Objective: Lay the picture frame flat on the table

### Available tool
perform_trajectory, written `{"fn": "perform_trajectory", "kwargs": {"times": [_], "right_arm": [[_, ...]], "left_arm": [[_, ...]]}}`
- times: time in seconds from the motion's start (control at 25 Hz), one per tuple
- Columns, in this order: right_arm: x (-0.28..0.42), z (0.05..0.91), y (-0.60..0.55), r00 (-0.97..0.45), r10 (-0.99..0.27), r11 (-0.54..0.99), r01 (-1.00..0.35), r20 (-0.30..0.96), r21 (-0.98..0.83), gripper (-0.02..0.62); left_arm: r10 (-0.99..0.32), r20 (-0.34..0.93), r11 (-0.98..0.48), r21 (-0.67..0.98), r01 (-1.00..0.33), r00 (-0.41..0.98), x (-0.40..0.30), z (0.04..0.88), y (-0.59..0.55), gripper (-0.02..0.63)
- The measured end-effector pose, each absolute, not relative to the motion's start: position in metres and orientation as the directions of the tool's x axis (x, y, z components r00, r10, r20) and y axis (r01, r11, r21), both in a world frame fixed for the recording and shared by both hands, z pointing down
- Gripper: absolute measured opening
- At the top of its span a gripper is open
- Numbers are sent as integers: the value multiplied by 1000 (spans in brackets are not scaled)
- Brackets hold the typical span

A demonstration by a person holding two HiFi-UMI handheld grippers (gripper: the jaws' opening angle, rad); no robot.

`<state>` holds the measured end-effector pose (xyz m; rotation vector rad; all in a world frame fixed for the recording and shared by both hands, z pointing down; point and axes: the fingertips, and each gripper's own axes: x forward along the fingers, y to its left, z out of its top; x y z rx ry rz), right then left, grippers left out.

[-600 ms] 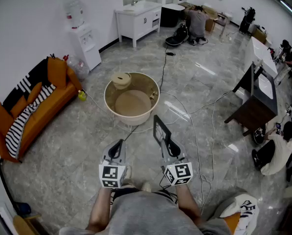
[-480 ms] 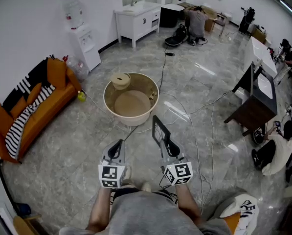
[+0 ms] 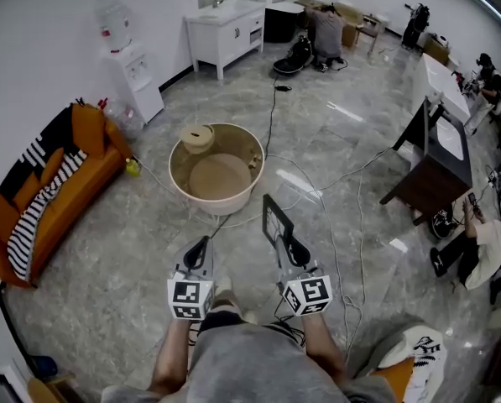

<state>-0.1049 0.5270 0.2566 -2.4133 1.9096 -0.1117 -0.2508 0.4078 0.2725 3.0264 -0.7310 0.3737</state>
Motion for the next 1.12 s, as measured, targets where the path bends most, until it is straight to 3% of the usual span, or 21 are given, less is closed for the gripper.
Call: {"fn": "perform_trajectory", "kwargs": {"times": [0.52, 1.12], "right_arm": [[-30, 270, 472, 270, -962, -272, -956, 34, -108, 67], [101, 268, 337, 280, -957, -287, -952, 78, -109, 67]], "left_arm": [[-376, 265, -925, -51, -377, 888, -160, 289, 355, 21], [-345, 292, -933, -6, -359, 892, -22, 289, 217, 21]]}}
